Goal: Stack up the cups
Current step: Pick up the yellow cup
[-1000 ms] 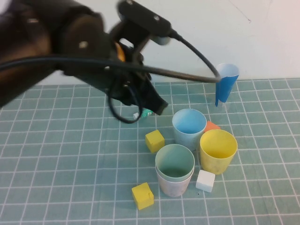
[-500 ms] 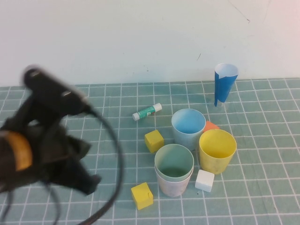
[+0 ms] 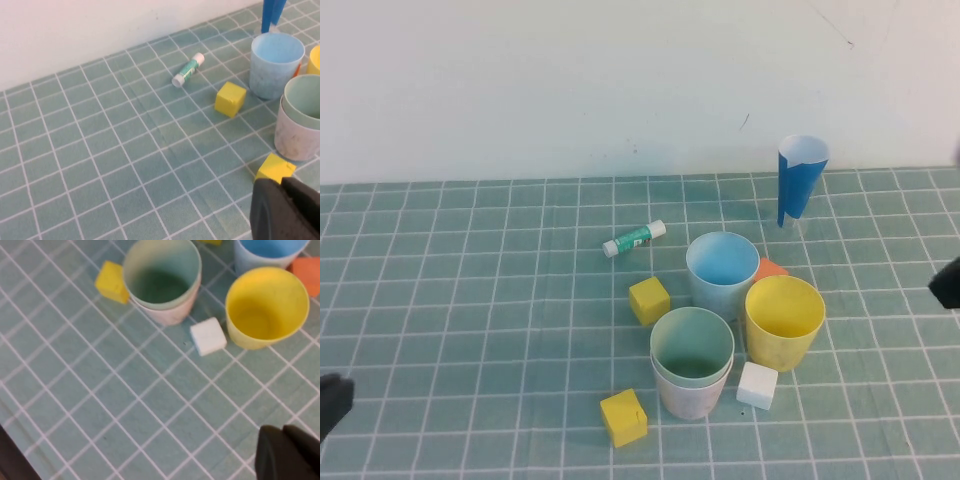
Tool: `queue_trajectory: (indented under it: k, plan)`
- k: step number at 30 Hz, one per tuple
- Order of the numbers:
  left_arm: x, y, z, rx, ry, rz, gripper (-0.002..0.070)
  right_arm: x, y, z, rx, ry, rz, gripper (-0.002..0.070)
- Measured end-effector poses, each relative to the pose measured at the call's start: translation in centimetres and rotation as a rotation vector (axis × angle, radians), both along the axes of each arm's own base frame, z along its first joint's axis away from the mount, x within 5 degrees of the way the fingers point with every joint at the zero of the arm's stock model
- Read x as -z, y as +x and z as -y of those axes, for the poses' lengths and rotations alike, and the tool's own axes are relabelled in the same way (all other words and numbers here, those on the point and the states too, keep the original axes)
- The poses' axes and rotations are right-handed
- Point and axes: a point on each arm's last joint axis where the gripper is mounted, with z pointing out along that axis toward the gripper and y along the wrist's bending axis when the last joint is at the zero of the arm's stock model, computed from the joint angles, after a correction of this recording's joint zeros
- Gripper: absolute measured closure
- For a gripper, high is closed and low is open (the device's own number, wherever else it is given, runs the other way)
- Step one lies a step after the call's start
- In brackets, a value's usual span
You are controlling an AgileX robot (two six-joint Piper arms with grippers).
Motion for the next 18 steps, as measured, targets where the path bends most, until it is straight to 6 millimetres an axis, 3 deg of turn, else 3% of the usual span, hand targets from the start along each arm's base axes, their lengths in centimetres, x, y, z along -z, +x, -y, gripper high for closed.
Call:
queue_trajectory:
  k: [5, 12, 15, 18]
  plan:
    - [0.1, -1.1, -0.8, -0.002, -0.027, 0.041, 0.0673, 0.6, 3.2, -3.0, -0.051, -0.163, -0.062, 0.0679]
    - [0.1, -1.1, -1.0, -0.004, -0.016, 0.056, 0.0675, 3.5, 8.1, -6.3, -0.085, -0.329, -0.102, 0.0672]
    - [0.2, -1.2, -1.1, -0.007, -0.001, 0.044, 0.0675, 5.0, 9.4, -6.8, -0.086, -0.346, -0.120, 0.0607]
    - [0.3, -1.2, -1.2, -0.009, 0.018, 0.039, 0.0675, 6.5, 10.7, -7.2, -0.077, -0.369, -0.100, 0.0468]
